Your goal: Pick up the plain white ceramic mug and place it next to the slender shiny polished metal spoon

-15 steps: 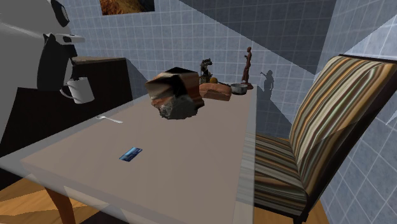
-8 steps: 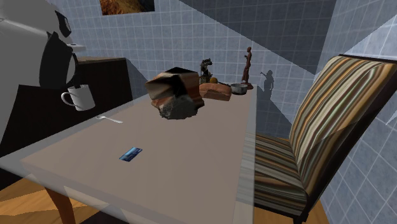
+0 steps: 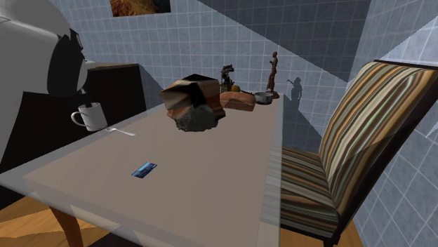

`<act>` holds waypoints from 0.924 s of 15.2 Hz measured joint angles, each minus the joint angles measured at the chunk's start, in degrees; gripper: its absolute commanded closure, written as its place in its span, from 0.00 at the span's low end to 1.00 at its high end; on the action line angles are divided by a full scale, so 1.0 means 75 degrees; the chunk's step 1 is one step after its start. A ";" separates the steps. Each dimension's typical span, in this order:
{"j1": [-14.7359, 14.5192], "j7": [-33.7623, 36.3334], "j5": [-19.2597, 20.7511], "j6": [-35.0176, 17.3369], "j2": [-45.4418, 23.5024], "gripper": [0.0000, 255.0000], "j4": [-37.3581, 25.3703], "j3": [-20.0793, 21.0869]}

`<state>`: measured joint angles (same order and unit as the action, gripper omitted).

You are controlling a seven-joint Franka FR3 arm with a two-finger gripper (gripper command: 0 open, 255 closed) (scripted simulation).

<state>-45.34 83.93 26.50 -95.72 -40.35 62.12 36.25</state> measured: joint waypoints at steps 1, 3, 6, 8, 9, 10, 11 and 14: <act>0.0048 0.0018 -0.0002 -0.0113 0.0021 1.00 0.0145 0.0003; 0.0125 0.0069 -0.0001 -0.0340 0.0055 1.00 0.0427 0.0009; 0.0180 0.0114 0.0032 -0.0603 0.0015 1.00 0.0671 -0.0009; 0.0219 0.0164 0.0053 -0.0801 -0.0001 1.00 0.0870 -0.0019; 0.0242 0.0193 0.0060 -0.0901 0.0006 1.00 0.0987 -0.0019; 0.0250 0.0213 0.0077 -0.0989 -0.0021 1.00 0.1055 -0.0029; 0.0266 0.0234 0.0092 -0.1086 -0.0038 1.00 0.1143 -0.0038; 0.0315 0.0277 0.0135 -0.1337 -0.0087 1.00 0.1365 -0.0065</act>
<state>-42.98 86.01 27.51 -105.75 -41.00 72.36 35.76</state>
